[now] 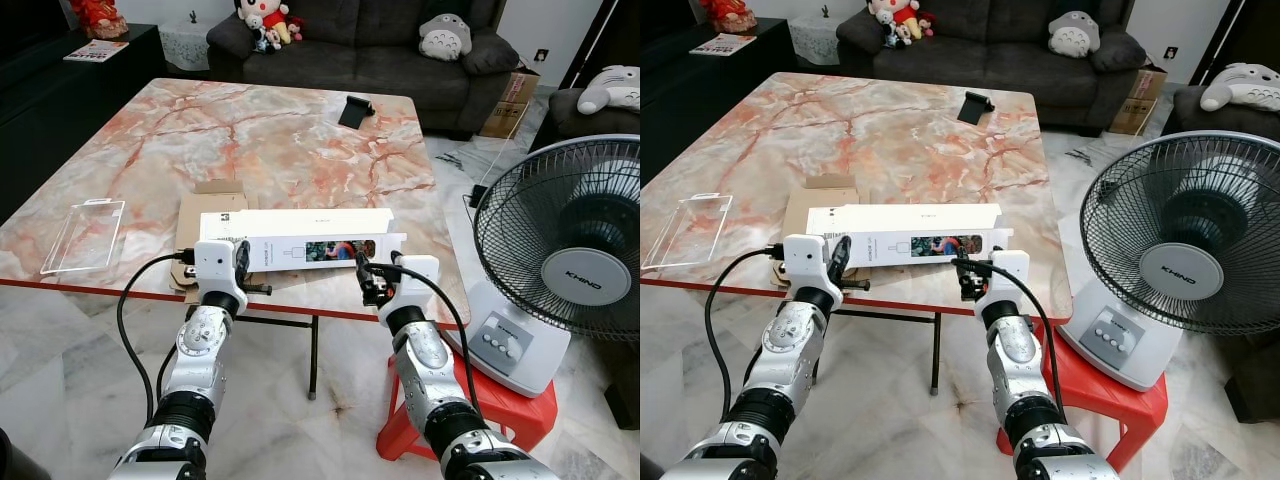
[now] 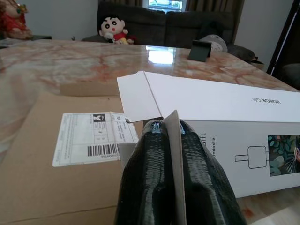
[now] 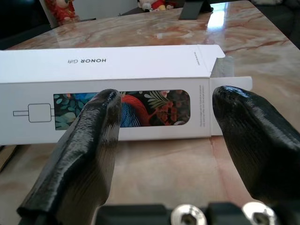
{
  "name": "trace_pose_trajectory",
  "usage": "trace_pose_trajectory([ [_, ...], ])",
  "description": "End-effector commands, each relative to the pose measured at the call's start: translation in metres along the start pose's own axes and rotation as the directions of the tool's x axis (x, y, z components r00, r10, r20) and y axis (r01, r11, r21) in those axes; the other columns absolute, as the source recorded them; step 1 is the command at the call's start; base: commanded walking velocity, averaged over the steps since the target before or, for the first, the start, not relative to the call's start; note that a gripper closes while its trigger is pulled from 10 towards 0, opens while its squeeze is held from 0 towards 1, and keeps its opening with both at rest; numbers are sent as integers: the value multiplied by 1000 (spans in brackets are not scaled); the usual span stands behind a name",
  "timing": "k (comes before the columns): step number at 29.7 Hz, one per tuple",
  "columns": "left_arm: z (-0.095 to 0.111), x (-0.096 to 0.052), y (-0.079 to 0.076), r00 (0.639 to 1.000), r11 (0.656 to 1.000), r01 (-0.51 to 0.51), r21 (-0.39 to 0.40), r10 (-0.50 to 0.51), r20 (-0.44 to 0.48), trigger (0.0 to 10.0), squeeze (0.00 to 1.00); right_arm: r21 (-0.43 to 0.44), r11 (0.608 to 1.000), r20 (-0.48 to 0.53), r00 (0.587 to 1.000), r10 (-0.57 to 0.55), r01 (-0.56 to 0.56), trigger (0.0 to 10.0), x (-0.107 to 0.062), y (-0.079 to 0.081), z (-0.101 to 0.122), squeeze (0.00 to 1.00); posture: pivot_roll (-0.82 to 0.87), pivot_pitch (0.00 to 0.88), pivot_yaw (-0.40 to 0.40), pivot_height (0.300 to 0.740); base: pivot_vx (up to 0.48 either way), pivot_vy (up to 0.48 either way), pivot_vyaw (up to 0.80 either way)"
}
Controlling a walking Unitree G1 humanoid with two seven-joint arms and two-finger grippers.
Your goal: Picking trash to rubbish bin
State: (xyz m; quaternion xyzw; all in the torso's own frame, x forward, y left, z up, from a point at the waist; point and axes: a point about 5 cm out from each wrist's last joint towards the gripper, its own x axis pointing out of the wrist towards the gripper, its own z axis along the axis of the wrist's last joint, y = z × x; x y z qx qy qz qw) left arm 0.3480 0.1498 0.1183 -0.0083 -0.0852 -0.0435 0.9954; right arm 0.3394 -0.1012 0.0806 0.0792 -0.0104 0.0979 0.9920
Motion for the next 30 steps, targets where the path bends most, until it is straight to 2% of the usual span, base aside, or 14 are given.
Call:
trace_pose_trajectory([
  [1, 12, 6, -2, 999, 1000, 4, 17, -5, 54, 10000, 0, 2, 1000, 13, 1000, -5, 5, 10000, 3, 0, 4, 0, -55, 0, -36, 740, 0, 0, 0],
  [15, 10, 4, -6, 998, 1000, -9, 21, 8, 66, 10000, 0, 4, 1000, 21, 1000, -9, 9, 10000, 2, -1, 4, 0, -58, 0, -32, 740, 0, 0, 0],
  [30, 8, 4, -6, 998, 1000, -9, 19, 8, 60, 10000, 0, 0, 1000, 26, 999, -25, 25, 10000, 2, -6, 5, 0, -61, 0, -34, 740, -260, 0, 0],
])
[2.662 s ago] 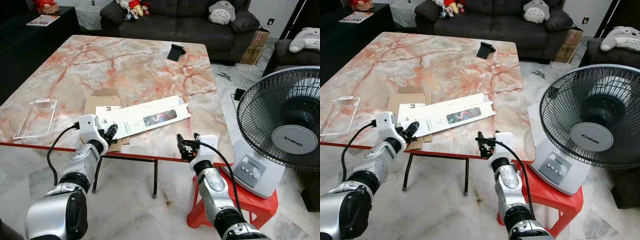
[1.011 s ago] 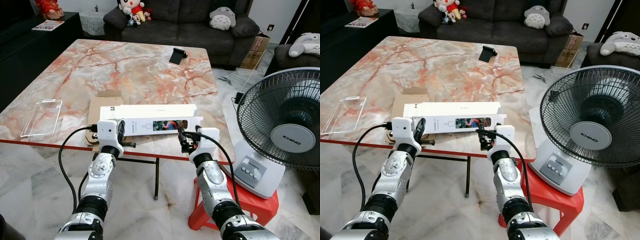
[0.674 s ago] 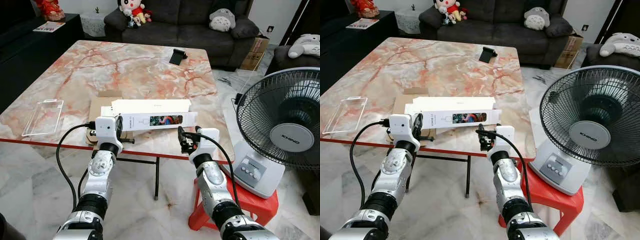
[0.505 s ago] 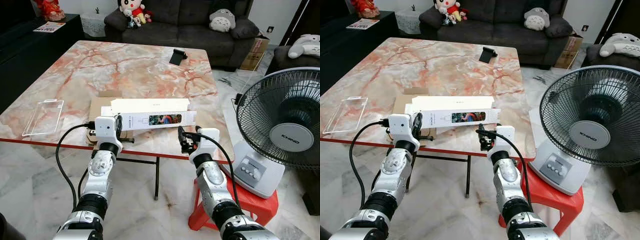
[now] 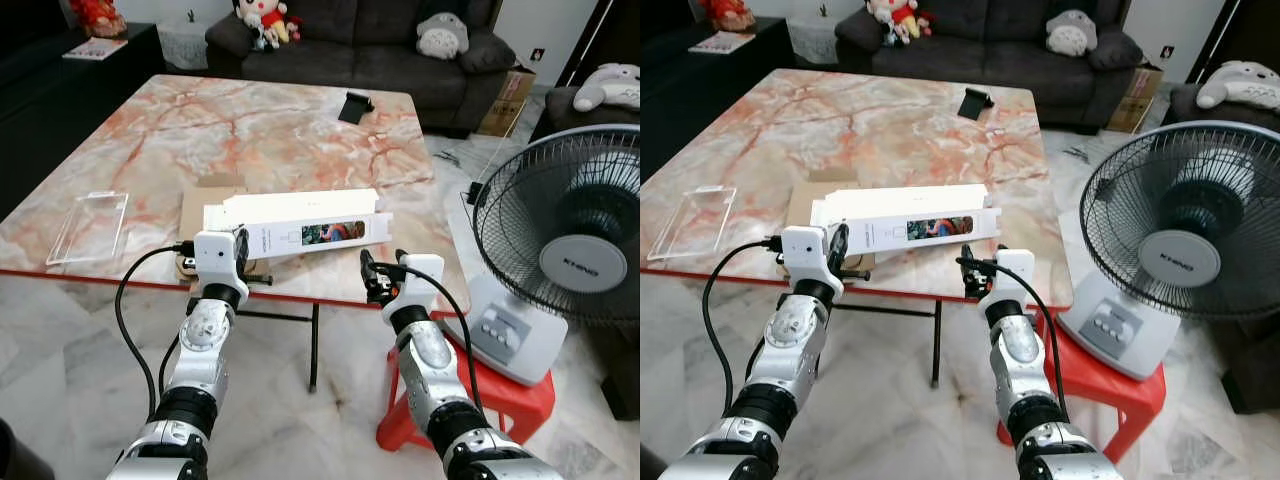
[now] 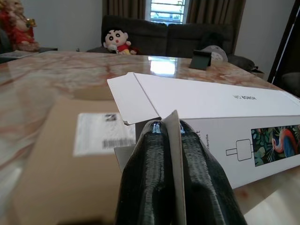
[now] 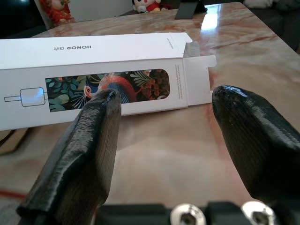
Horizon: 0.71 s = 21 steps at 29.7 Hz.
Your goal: Picking trash to rubbish bin
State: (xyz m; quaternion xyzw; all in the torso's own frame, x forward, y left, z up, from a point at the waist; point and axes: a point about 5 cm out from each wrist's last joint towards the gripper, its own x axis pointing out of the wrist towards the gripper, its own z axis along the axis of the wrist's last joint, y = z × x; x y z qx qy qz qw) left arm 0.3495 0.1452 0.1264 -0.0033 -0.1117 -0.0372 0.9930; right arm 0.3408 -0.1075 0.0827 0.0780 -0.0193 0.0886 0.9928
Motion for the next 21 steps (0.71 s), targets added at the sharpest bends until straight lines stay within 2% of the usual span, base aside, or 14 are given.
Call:
trace_pose_trajectory([
  [1, 0, 1, -2, 1000, 1000, 1, 6, -1, 6, 10000, 0, 4, 1000, 7, 1000, -9, 9, 10000, 1, -1, 2, 0, -62, 0, -34, 740, -322, 0, 0],
  [21, 1, 1, 0, 1000, 1000, -8, 8, 8, 5, 10000, 0, 3, 1000, 1, 1000, -16, 16, 10000, 1, -2, 1, 0, -60, 0, -40, 740, -321, 0, 0],
])
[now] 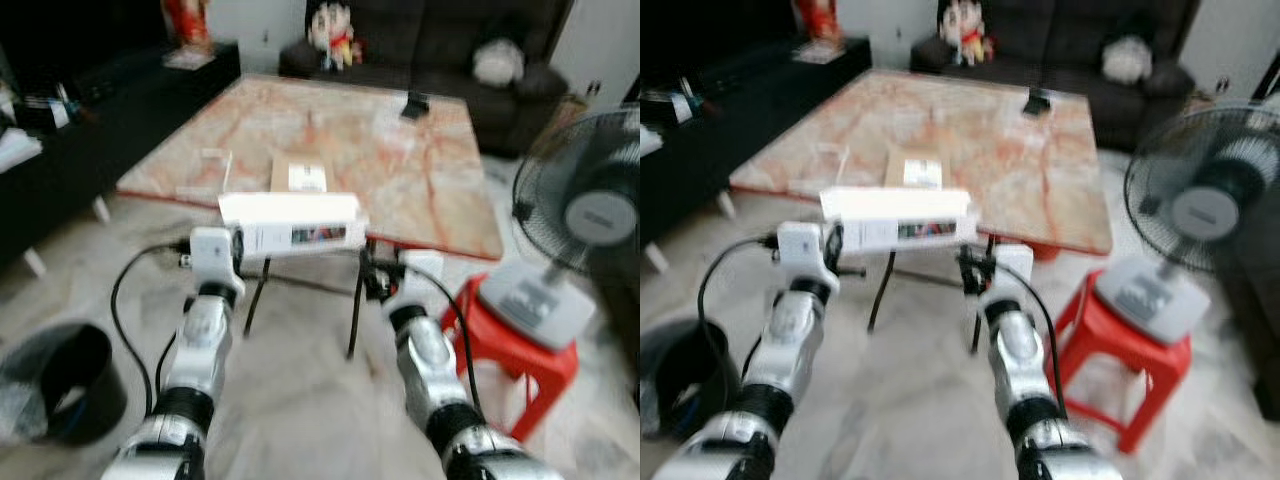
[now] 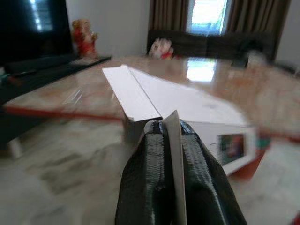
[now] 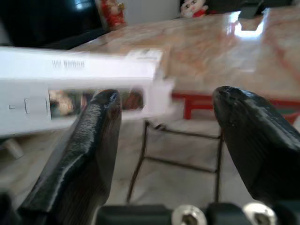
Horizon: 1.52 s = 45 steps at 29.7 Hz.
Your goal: Picking trash to rubbish bin
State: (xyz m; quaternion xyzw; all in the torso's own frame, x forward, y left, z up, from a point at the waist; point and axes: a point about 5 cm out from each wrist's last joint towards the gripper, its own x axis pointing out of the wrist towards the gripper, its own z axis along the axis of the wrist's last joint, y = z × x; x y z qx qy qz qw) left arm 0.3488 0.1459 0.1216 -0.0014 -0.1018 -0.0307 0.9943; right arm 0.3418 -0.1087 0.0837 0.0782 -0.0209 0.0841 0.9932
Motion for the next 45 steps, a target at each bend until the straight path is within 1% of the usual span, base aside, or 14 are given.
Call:
trace_pose_trajectory([
  [1, 5, 2, -1, 1000, 1000, 5, 3, -5, 25, 10000, 0, 3, 1000, -4, 1000, -7, 7, 10000, 0, -1, 0, 0, -59, 0, -40, 740, -311, 0, 0],
  [8, 2, 0, 3, 1000, 1000, 4, 15, -4, 17, 10000, 0, -5, 1000, -23, 1000, -13, 13, 10000, -2, -4, -4, 0, -59, 0, -40, 740, -220, 0, 0],
  [11, -5, -4, 4, 1000, 1000, 15, 17, -15, -26, 10000, 0, -10, 1000, -47, 999, -26, 25, 10000, -5, -10, -8, 0, -57, 7, -44, 740, 0, 0, 0],
  [15, -44, -28, 17, 975, 1000, -6, 10, 8, -223, 10000, 0, -33, 997, -173, 983, -68, 64, 10000, -22, -27, -31, 0, -59, 11, -46, 740, 0, 0, 0],
  [18, -47, -30, 19, 971, 1000, -14, 5, 15, -237, 10000, 0, -33, 997, -185, 980, -73, 68, 10000, -23, -28, -34, 0, -59, 11, -46, 740, 0, 0, 0],
  [19, -58, -40, 24, 956, 999, -38, -6, 34, -293, 10000, 0, -29, 996, -238, 967, -93, 89, 10000, -31, -34, -43, 0, -55, 15, -51, 740, 0, 0, 0],
  [20, -76, -58, 33, 923, 997, -77, -20, 64, -380, 10000, 0, -24, 992, -328, 936, -128, 127, 10000, -47, -45, -60, 0, -55, 15, -51, 740, 0, 0, 0],
  [25, -105, -92, 42, 844, 996, -92, 19, 88, -529, 10000, 0, -40, 982, -474, 862, -181, 184, 10000, -79, -61, -87, 0, -52, 21, -56, 740, 0, 0, 0],
  [26, -113, -103, 43, 813, 996, -86, 35, 90, -576, 10000, 0, -55, 979, -508, 839, -195, 194, 10000, -88, -65, -94, 0, -52, 21, -56, 740, 0, 0, 0],
  [28, -133, -136, 46, 714, 995, -75, 69, 102, -693, 10000, 0, -83, 969, -597, 767, -235, 233, 10000, -113, -74, -110, 0, -49, 22, -54, 740, 0, 0, 0],
  [34, -152, -181, 52, 569, 989, -117, 94, 144, -809, 10000, 0, -124, 963, -692, 674, -258, 241, 10000, -144, -78, -128, 0, -49, 23, -54, 740, 0, 0, 0],
  [36, -162, -208, 51, 482, 986, -128, 105, 154, -862, 10000, 0, -156, 957, -748, 604, -275, 243, 10000, -166, -79, -140, 0, -45, 22, -56, 740, 0, 0, 0],
  [41, -167, -229, 50, 417, 982, -149, 116, 169, -893, 10000, 0, -152, 957, -767, 581, -271, 246, 10000, -176, -77, -145, 0, -50, 22, -49, 740, 0, 0, 0],
  [45, -167, -230, 49, 414, 984, -136, 117, 164, -896, 10000, 0, -149, 960, -772, 579, -262, 236, 10000, -176, -75, -146, 0, -54, 22, -48, 740, 0, 0, 0],
])
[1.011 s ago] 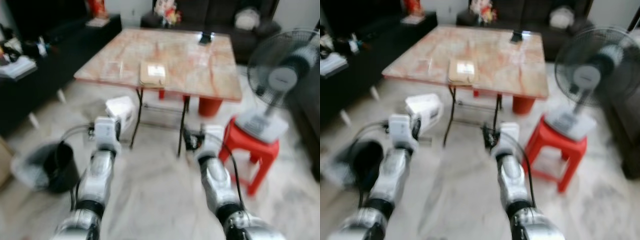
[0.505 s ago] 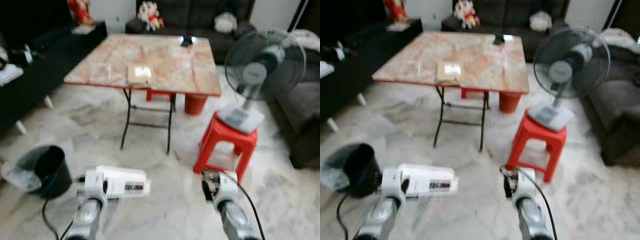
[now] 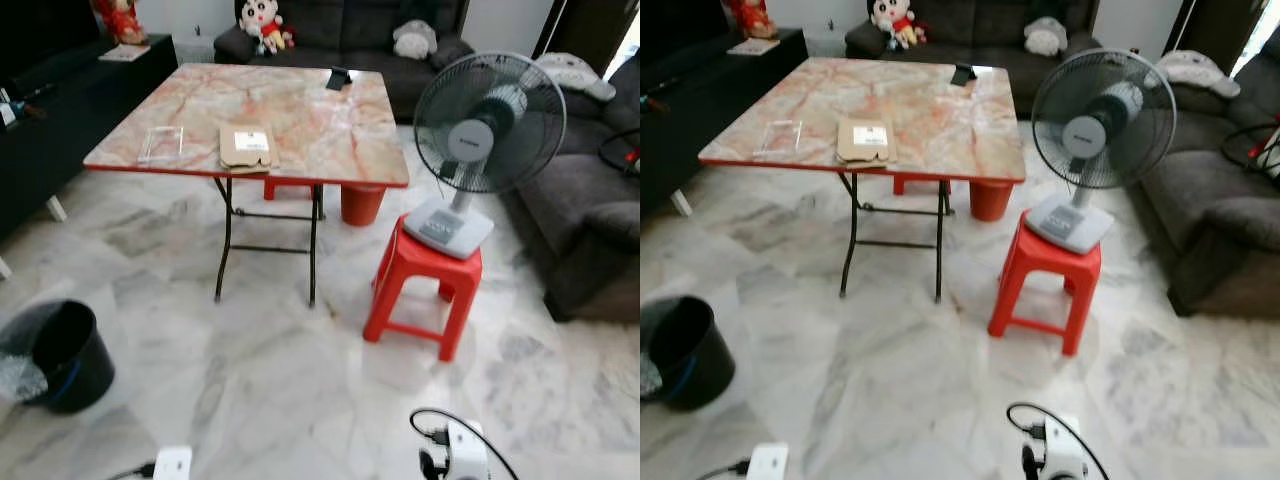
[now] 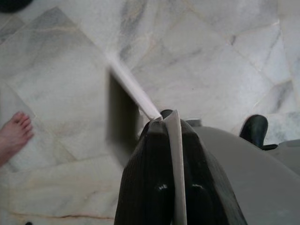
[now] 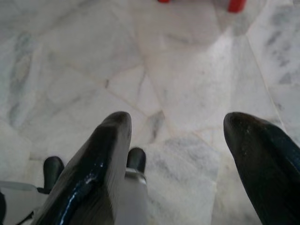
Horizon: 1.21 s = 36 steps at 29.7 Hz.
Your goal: Picking trash to rubbish bin
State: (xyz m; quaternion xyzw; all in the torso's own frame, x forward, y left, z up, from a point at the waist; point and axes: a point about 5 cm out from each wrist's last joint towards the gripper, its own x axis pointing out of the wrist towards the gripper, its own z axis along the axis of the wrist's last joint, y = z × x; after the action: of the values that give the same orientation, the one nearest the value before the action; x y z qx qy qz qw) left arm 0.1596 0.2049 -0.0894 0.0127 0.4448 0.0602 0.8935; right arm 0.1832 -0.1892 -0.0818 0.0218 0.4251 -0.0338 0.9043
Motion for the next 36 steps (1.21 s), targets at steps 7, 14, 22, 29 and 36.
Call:
trace_pose_trajectory([
  [7, 15, 3, 3, 999, 1000, -18, 13, 17, 32, 10000, 0, -50, 998, 17, 999, 35, -34, 10000, 4, 10, 13, 0, -51, 11, -50, 740, 0, 0, 0],
  [14, 15, 4, 1, 999, 999, -7, 40, 5, 32, 10000, 0, -85, 995, 32, 998, 48, -45, 10000, 5, 12, 18, 0, -55, 1, -47, 740, 0, 0, 571],
  [22, 7, 2, 0, 1000, 999, -7, 50, 6, 15, 10000, 0, -79, 996, 4, 1000, 30, -29, 10000, 3, 11, 8, 0, -50, 0, -50, 740, 0, 0, 741],
  [29, 4, 1, 1, 1000, 998, -10, 56, 9, 8, 10000, 0, -84, 996, 1, 1000, 26, -26, 10000, 3, 11, 7, 0, -49, 0, -50, 740, 0, 0, 640],
  [36, 7, 2, 1, 1000, 998, -13, 55, 12, 19, 10000, 0, -90, 996, 9, 1000, 30, -29, 10000, 4, 12, 10, 0, -48, 0, -55, 740, 0, 0, 732],
])
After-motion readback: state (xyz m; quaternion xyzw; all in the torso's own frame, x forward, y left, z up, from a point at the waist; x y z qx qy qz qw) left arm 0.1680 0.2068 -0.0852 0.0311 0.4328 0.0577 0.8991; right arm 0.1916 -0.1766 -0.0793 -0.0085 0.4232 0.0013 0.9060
